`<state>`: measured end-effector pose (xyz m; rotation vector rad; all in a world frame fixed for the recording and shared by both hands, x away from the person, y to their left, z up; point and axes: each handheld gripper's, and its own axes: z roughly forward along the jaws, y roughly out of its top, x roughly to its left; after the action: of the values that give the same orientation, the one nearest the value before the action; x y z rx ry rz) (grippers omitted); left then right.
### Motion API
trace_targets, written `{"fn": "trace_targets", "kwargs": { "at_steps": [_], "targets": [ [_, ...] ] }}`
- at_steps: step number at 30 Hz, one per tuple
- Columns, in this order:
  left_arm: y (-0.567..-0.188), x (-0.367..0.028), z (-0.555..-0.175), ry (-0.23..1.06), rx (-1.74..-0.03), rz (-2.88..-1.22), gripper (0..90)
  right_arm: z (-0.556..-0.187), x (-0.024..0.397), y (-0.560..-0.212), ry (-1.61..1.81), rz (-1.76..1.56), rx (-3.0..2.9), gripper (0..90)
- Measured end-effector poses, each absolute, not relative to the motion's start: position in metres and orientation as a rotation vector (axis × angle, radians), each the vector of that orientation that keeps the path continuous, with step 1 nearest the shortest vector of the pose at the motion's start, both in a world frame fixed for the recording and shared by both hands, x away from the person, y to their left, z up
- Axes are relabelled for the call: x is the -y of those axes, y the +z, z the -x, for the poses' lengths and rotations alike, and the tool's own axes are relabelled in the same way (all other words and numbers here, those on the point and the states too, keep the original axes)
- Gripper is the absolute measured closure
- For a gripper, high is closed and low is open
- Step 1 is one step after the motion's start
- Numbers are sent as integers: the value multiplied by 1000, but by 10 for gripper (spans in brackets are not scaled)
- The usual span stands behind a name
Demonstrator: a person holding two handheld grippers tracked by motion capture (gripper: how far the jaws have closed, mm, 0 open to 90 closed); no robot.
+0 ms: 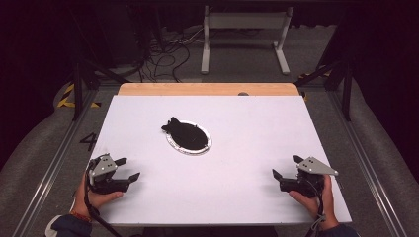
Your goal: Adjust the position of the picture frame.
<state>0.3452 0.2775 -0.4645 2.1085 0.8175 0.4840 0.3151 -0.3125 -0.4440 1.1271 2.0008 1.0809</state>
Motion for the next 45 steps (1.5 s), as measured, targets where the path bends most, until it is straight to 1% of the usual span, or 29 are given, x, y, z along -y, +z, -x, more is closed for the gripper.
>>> {"fn": "trace_targets", "kwargs": {
  "at_steps": [4,6,8,11,14,15,20,23,25,27,31,33,34,35,37,39,41,42,44,45],
  "targets": [
    [-460,-275,-346,506,-826,-2088,264,-314,312,-444,1104,-1114,-2008,92],
    [-458,-276,-346,514,-838,-2074,249,-314,310,-443,1100,-1109,-2013,92],
    [-457,-277,-346,530,-841,-2073,215,-314,308,-442,1115,-1102,-2019,101],
    [-454,-279,-347,533,-855,-2053,203,-314,304,-442,1118,-1090,-2033,123],
    [-452,-278,-351,529,-861,-2046,203,-313,302,-443,1124,-1080,-2062,168],
    [-451,-278,-353,528,-858,-2043,204,-313,301,-444,1134,-1072,-2077,197],
    [-445,-276,-360,530,-841,-2041,232,-314,300,-443,1152,-1052,-2089,292],
    [-441,-275,-365,516,-836,-2028,265,-314,297,-443,1144,-1045,-2099,371],
    [-438,-275,-368,500,-832,-2020,289,-314,294,-443,1128,-1038,-2110,446],
    [-435,-271,-373,501,-828,-2028,336,-314,291,-443,1122,-1032,-2123,492],
    [-428,-259,-387,507,-826,-2056,426,-317,286,-442,1132,-1016,-2154,627],
    [-426,-251,-396,489,-814,-2064,463,-318,282,-441,1134,-1007,-2168,677],
    [-425,-249,-399,485,-810,-2069,519,-319,280,-441,1140,-1002,-2175,703],
    [-424,-246,-403,492,-802,-2075,530,-320,278,-441,1140,-999,-2182,721],
    [-422,-240,-413,481,-793,-2085,616,-322,272,-441,1137,-974,-2202,769],
    [-421,-236,-424,471,-785,-2092,725,-324,267,-440,1143,-965,-2221,805],
    [-421,-235,-429,469,-782,-2101,805,-325,264,-440,1149,-961,-2230,816],
    [-420,-233,-432,464,-774,-2105,805,-326,261,-440,1151,-961,-2237,827],
    [-418,-231,-439,476,-775,-2102,853,-328,256,-439,1164,-958,-2253,850],
    [-417,-231,-442,473,-778,-2095,858,-329,253,-439,1164,-948,-2260,855]
  ]
}}
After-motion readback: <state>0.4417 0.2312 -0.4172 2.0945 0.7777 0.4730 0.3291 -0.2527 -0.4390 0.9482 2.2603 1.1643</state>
